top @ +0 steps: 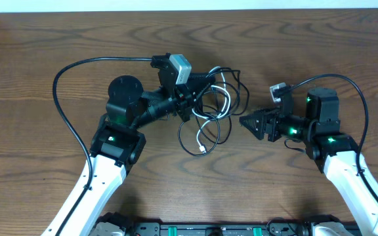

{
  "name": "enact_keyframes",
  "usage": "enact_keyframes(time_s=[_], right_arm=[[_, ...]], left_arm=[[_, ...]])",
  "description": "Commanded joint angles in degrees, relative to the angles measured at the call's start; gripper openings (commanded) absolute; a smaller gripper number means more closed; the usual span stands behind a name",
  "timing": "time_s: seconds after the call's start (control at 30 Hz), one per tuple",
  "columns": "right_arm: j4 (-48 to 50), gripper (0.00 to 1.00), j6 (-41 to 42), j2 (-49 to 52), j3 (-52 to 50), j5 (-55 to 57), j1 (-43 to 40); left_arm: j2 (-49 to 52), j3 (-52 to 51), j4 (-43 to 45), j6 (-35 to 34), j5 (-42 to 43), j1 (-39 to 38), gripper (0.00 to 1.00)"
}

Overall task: Untangle cables
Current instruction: 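Open the right gripper, release the strand, and hover beside the bundle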

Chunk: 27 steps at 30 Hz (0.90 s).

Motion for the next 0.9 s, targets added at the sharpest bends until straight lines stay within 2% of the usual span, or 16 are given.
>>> enact_keyframes(time_s=[0.0,0.13,0.27,0.4,0.53,0.67,0.87], right_arm=[[1.38,0.7,-1.18,-0.26,0.04,-5.18,-0.24],[3.5,0.66,-1.2,-0.26,0.04,-4.35,-0.24],[4.7,0.61,-1.2,-0.24,0.04,2.21,-0.24],[4.68,0.48,-1.2,-0.24,0.04,11.58,-0.24],[4.68,0.51,-1.16,-0.24,0.04,18.32,-0.24],[4.61,0.56,-1.03,-0.24,0.04,21.62,-0.24],[3.8,0.58,2.36,-0.24,0.04,26.51,-0.24]], left_arm=[[-1.03,1.11,0.57,1.18,-0.7,0.28,0.08],[-1.05,1.11,0.61,1.11,-0.68,0.28,0.08],[-1.07,1.11,0.68,-0.09,0.35,0.28,0.08],[-1.07,1.11,2.64,-5.6,3.28,0.28,0.08],[-1.05,1.11,4.5,-9.31,8.2,0.15,0.08],[-1.05,1.11,4.5,-9.38,11.72,0.17,0.08],[-1.05,1.11,4.48,-9.38,11.93,0.17,0.07]])
